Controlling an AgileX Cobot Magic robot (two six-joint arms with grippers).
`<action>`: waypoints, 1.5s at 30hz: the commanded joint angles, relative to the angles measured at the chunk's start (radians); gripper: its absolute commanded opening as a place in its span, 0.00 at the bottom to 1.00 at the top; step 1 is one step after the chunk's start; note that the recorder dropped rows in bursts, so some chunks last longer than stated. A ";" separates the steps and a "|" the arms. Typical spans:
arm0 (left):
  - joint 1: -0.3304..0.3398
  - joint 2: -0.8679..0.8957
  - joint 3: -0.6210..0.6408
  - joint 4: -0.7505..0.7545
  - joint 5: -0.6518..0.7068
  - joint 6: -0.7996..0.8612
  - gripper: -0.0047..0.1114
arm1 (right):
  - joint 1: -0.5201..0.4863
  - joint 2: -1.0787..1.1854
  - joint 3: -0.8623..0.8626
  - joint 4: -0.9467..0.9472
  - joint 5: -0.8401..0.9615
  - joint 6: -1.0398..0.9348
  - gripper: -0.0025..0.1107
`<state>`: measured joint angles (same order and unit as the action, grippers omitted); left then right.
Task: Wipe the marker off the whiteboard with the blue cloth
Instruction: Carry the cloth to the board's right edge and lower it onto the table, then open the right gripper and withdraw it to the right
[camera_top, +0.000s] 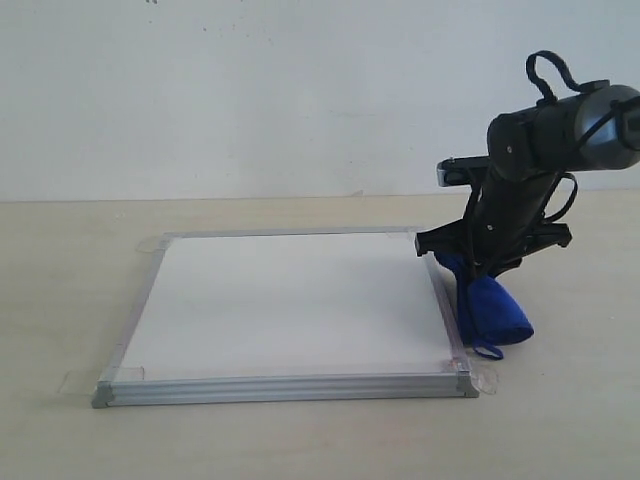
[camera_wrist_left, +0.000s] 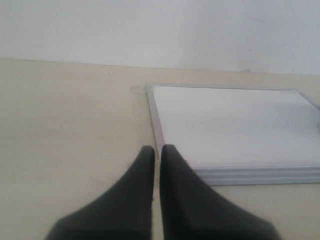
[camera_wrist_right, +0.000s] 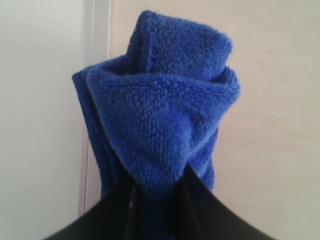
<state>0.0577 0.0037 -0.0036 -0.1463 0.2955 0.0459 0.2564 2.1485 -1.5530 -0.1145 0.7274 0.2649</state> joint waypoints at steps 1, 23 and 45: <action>0.003 -0.004 0.004 0.006 -0.001 -0.001 0.08 | -0.007 0.019 -0.006 -0.008 0.001 -0.006 0.02; 0.003 -0.004 0.004 0.006 -0.001 -0.001 0.08 | -0.007 0.012 -0.008 -0.008 -0.007 0.014 0.42; 0.003 -0.004 0.004 0.006 -0.001 -0.001 0.08 | -0.007 0.062 -0.052 0.030 0.091 -0.049 0.02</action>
<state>0.0577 0.0037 -0.0036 -0.1463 0.2955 0.0459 0.2564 2.2016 -1.6031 -0.0917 0.8093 0.2421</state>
